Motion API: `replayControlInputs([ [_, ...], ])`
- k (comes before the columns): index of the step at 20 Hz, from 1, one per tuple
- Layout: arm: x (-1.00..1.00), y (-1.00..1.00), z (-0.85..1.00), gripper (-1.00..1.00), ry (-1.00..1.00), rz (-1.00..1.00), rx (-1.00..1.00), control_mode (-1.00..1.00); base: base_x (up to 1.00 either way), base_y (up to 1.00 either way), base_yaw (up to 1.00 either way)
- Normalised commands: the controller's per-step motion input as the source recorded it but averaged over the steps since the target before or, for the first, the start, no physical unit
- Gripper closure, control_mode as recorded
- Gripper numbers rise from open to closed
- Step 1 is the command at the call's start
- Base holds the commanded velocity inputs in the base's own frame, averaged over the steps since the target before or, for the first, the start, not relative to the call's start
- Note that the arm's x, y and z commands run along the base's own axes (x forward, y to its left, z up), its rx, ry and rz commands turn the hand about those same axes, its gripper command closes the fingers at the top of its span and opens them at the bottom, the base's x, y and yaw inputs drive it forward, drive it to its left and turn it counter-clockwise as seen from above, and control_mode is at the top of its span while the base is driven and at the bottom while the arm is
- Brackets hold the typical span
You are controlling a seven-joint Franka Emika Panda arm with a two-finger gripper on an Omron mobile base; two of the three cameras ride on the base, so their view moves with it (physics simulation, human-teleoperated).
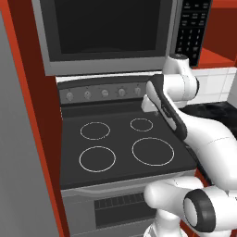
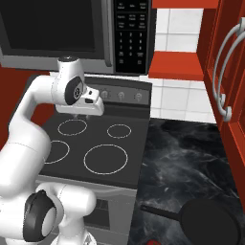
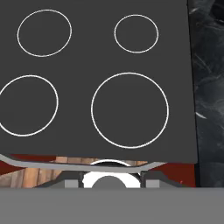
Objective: Place the pan on the rear left burner on the stove. Then place the tomato and the onion in the pan and turn on the rear left burner.
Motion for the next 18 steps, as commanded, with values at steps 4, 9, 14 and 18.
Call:
replayControlInputs([
  [4, -0.06, -0.03, 0.0, -1.0, 0.0, -0.06, 0.0, -1.0, 0.0, 0.0, 0.0],
  [9, -0.14, -0.35, 0.0, -1.0, 0.01, -0.24, 0.0, -1.0, 0.0, 0.0, 0.0],
  [14, -0.04, -0.37, 0.0, -1.0, 0.09, -0.3, 0.0, -1.0, 0.0, 0.0, 0.0],
  [18, -0.01, -0.37, -0.01, -1.0, 0.13, -0.34, 0.0, -1.0, 0.0, 0.0, 0.0],
])
